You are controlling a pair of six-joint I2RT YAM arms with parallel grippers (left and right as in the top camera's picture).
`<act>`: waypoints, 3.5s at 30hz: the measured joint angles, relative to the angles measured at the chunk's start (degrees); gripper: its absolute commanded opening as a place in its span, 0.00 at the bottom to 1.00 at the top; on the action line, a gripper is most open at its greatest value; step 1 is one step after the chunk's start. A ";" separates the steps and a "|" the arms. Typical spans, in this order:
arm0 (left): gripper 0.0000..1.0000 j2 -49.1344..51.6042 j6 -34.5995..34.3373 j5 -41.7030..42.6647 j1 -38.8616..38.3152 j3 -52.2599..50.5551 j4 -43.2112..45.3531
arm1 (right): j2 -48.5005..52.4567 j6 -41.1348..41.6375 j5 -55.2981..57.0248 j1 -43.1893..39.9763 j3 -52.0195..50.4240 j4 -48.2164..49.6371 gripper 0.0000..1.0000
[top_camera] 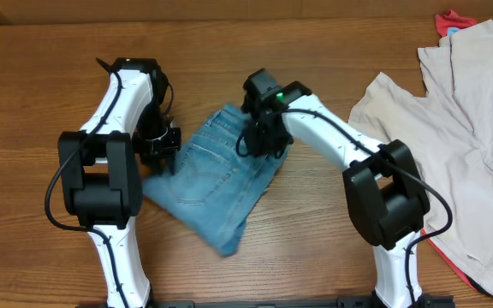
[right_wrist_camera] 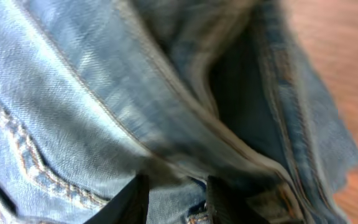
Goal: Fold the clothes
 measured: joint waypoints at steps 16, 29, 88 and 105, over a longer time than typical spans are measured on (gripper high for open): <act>0.84 -4.96 2.95 7.19 -2.91 -0.31 20.59 | 0.00 -2.16 2.95 -1.38 -0.02 1.97 0.34; 0.83 -1.18 8.09 14.49 -2.91 -0.31 28.63 | 0.00 -2.29 3.15 -1.38 -0.02 1.70 0.34; 0.48 2.14 7.45 7.89 45.31 6.14 39.71 | -7.87 5.79 12.17 -13.11 18.58 -17.44 0.31; 1.00 1.99 4.83 17.07 38.01 32.50 20.50 | -7.87 7.45 11.56 -13.11 18.58 -19.78 0.31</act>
